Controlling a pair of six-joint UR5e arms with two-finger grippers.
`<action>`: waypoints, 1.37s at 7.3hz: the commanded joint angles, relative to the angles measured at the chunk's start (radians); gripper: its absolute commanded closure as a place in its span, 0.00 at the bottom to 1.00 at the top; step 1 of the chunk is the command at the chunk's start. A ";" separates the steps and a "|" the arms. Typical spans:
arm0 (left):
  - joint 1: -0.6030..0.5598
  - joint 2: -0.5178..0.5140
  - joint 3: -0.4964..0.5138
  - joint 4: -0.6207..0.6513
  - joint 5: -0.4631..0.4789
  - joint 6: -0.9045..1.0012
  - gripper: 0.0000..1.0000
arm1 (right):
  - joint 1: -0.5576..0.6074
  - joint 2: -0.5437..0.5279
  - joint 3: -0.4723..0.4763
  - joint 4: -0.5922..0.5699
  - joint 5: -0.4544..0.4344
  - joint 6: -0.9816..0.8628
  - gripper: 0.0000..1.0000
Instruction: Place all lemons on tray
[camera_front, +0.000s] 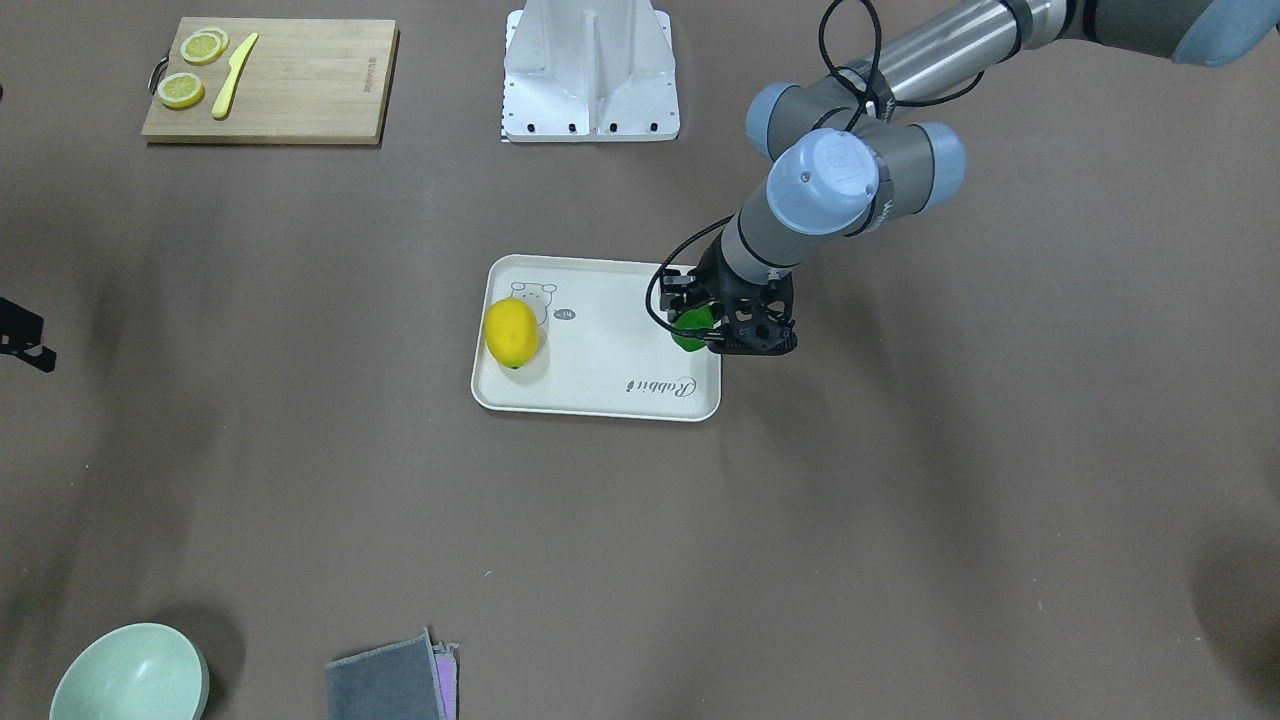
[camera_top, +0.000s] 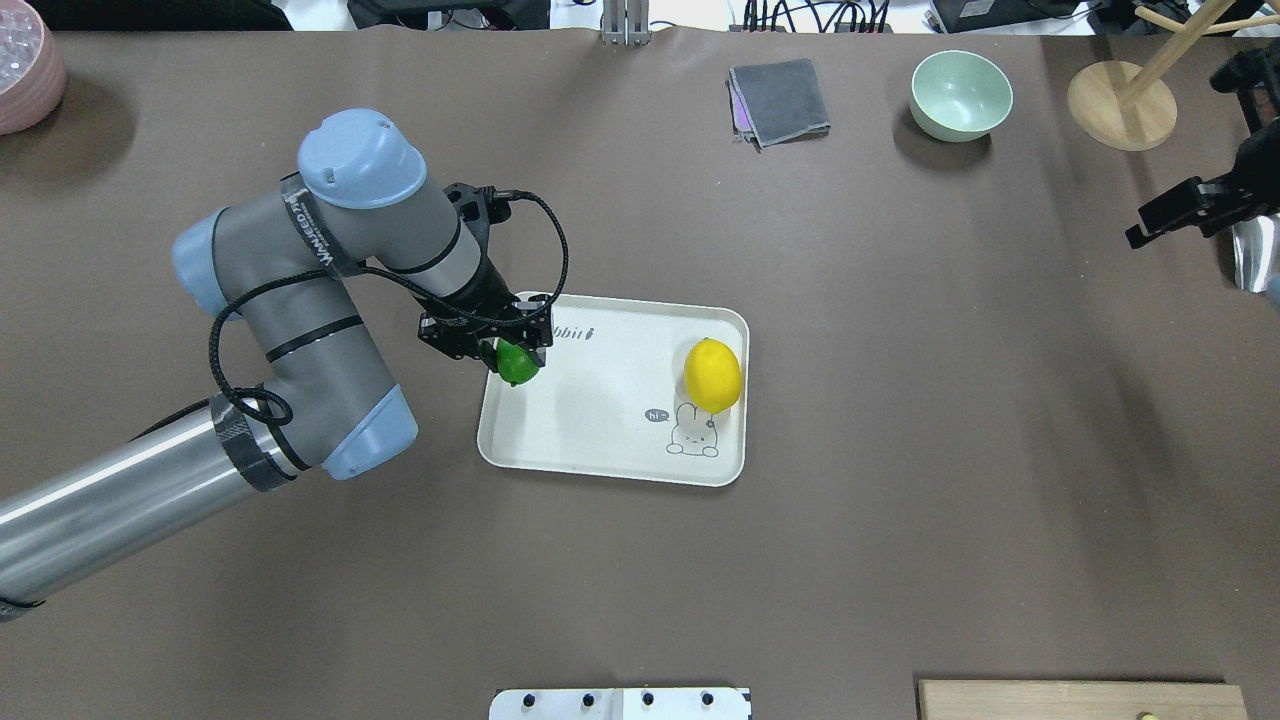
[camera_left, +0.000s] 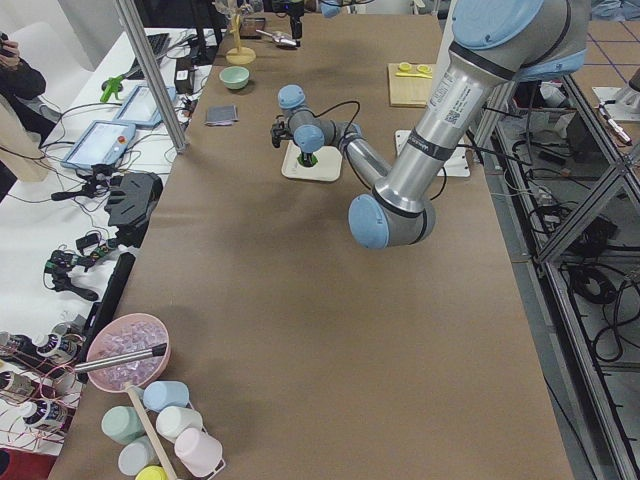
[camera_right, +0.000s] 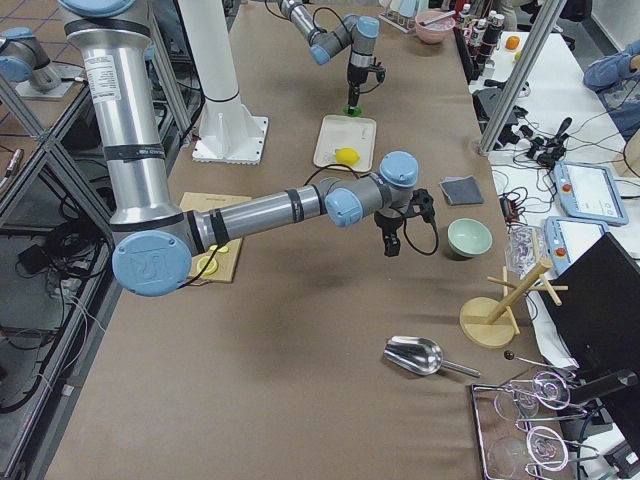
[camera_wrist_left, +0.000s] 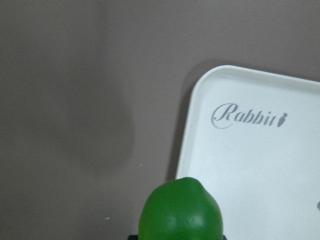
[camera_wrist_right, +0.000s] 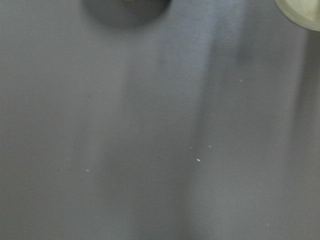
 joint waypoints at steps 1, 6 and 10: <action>0.028 -0.024 0.020 -0.016 0.010 -0.004 0.93 | 0.077 -0.010 -0.009 -0.161 -0.011 -0.021 0.01; 0.011 -0.004 -0.005 -0.010 0.010 0.004 0.02 | 0.150 -0.003 -0.052 -0.261 -0.025 -0.117 0.00; -0.237 0.324 -0.306 0.051 0.002 0.017 0.02 | 0.228 -0.012 -0.082 -0.261 -0.011 -0.179 0.01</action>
